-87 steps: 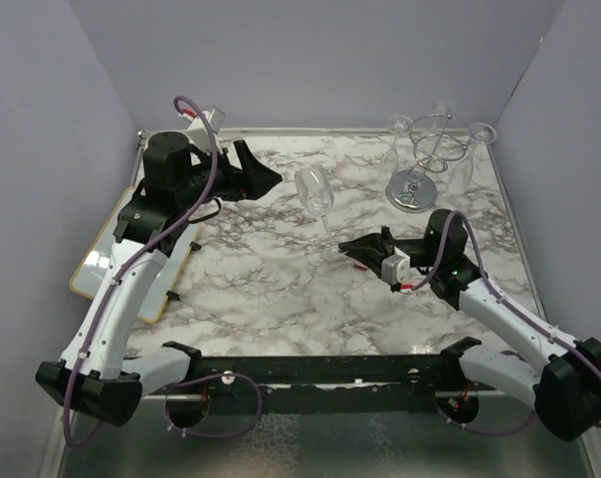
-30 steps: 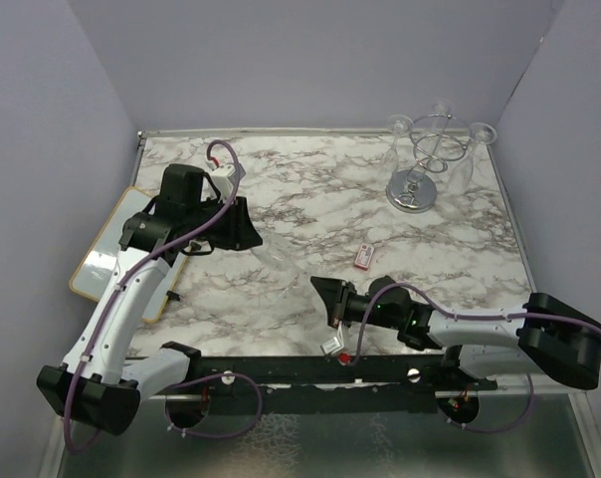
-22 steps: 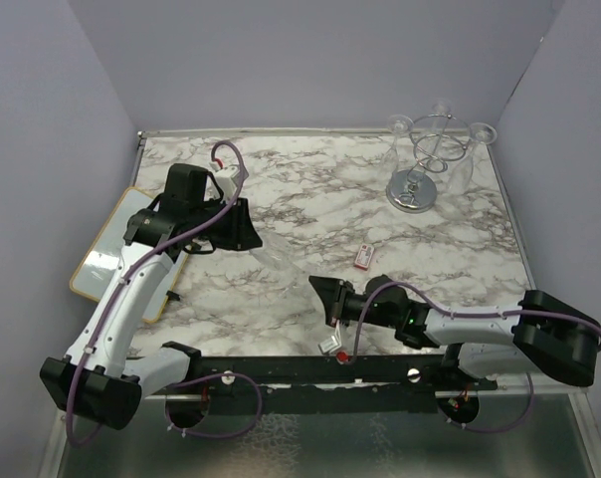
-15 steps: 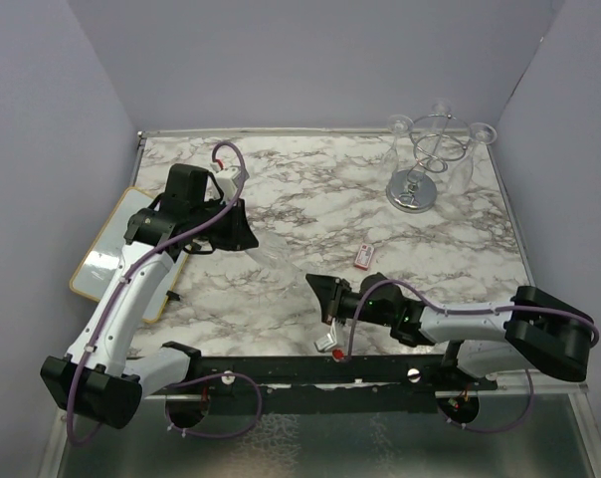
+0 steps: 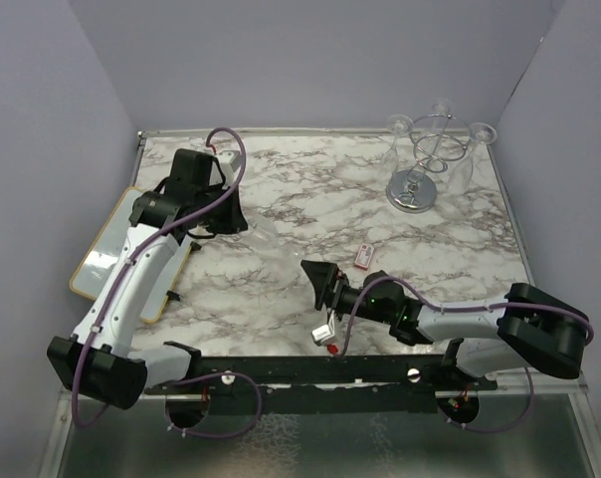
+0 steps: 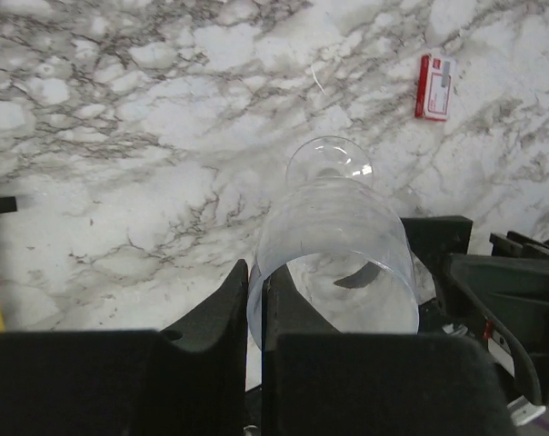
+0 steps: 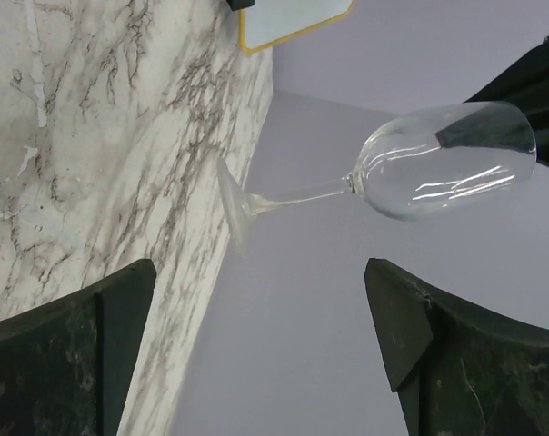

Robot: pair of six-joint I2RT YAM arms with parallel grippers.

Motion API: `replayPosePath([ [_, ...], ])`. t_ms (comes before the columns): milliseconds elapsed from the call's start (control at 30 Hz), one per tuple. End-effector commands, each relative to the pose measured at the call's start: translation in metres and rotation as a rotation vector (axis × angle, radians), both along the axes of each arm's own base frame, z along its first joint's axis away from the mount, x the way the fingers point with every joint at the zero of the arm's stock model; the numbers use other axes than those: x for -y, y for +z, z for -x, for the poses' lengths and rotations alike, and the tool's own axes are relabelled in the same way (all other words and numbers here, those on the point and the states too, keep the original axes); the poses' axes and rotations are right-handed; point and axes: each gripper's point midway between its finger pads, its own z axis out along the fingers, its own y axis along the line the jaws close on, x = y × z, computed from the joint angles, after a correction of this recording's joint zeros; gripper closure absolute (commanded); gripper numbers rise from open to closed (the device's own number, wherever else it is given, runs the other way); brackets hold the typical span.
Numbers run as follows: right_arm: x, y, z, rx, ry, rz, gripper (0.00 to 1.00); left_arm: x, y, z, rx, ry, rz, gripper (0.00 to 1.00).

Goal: Take the wine glass off the wine glass rack

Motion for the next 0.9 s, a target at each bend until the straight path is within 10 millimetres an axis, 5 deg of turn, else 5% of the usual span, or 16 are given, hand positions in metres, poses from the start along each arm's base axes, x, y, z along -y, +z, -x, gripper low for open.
replayPosePath([
  [0,0.008,0.008,-0.004,-0.12,-0.033,-0.155,0.01,-0.022,0.024,-0.043,0.104,0.194,-0.078,1.0],
  [167,0.005,0.009,-0.019,-0.414,-0.137,-0.3,0.0,-0.041,0.023,-0.093,0.152,0.347,-0.175,1.0],
  [533,0.023,0.074,-0.073,-0.998,-0.47,-0.883,0.0,-0.072,-0.009,-0.217,0.114,0.429,-0.351,1.0],
  [867,0.037,0.046,-0.09,-1.326,-0.78,-0.901,0.0,-0.101,-0.026,-0.25,0.046,0.451,-0.483,1.0],
])
